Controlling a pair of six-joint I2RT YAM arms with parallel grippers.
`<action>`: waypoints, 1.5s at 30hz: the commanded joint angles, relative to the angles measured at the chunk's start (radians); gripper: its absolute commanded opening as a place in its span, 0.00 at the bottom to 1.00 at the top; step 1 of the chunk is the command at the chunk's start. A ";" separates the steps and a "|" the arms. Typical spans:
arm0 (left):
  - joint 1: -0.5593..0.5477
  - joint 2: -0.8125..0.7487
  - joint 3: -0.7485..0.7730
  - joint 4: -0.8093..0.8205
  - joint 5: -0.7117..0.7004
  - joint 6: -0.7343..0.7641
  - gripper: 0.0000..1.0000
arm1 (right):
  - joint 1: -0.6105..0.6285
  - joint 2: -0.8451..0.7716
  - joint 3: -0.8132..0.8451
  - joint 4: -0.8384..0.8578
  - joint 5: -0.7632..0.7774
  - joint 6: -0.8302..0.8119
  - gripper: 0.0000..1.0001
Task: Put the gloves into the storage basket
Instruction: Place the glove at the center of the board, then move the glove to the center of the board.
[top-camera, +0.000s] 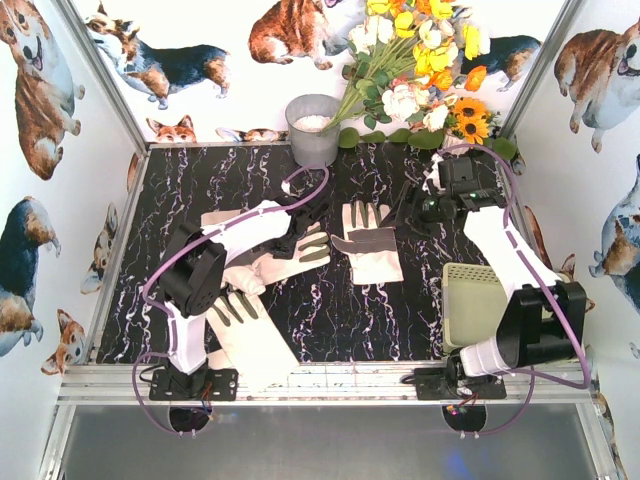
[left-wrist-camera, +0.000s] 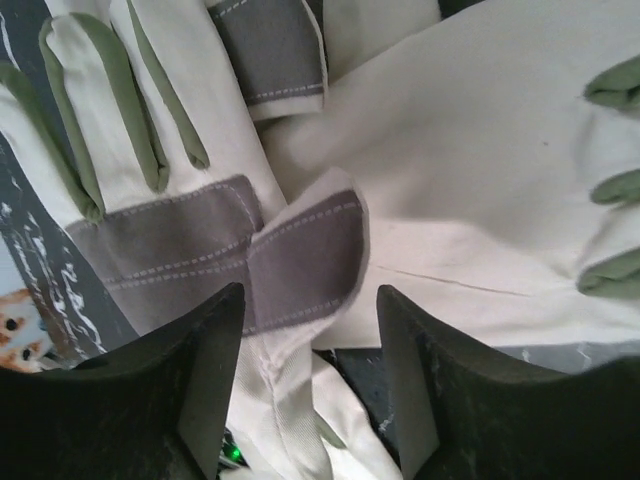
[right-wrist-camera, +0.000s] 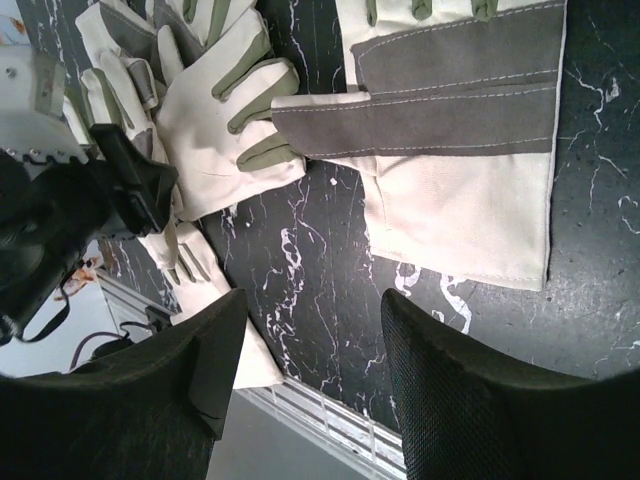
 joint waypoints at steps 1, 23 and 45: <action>0.035 0.024 -0.012 0.020 -0.038 0.058 0.48 | 0.004 -0.071 -0.022 0.008 -0.012 0.023 0.58; 0.003 -0.240 -0.015 0.072 0.216 0.166 0.36 | 0.083 -0.104 -0.093 0.038 -0.047 0.058 0.59; 0.523 -0.647 -0.619 0.517 0.765 -0.126 0.62 | 0.415 0.507 0.395 0.139 -0.158 -0.005 0.63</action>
